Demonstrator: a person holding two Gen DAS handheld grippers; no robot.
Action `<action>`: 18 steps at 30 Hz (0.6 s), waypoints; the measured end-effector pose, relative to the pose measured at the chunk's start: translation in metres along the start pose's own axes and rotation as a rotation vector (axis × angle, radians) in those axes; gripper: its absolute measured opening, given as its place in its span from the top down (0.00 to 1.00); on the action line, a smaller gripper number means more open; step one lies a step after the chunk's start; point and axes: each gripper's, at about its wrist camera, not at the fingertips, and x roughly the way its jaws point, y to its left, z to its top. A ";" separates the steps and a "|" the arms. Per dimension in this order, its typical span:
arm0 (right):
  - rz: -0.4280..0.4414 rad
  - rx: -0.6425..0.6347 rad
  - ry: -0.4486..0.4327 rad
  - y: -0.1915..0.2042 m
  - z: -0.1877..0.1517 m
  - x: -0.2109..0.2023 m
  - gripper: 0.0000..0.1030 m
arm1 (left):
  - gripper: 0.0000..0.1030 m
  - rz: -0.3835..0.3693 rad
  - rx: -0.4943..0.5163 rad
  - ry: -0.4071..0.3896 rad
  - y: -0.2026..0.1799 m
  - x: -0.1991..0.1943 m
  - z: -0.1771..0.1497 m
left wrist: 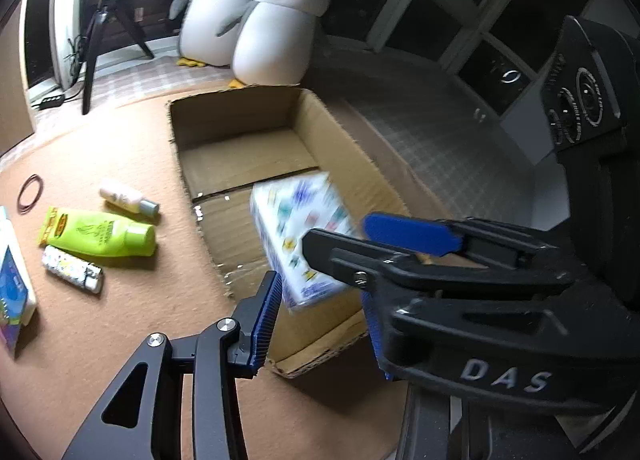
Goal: Organize objects
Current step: 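Carry the tissue pack with the left tool into the box and release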
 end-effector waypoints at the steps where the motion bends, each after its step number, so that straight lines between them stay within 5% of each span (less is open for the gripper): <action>1: -0.008 0.002 0.000 -0.001 0.000 0.000 0.50 | 0.56 0.006 -0.002 0.000 0.001 0.000 0.000; 18: -0.003 -0.009 -0.020 0.025 -0.009 -0.005 0.45 | 0.56 0.121 -0.137 -0.038 0.087 -0.059 -0.031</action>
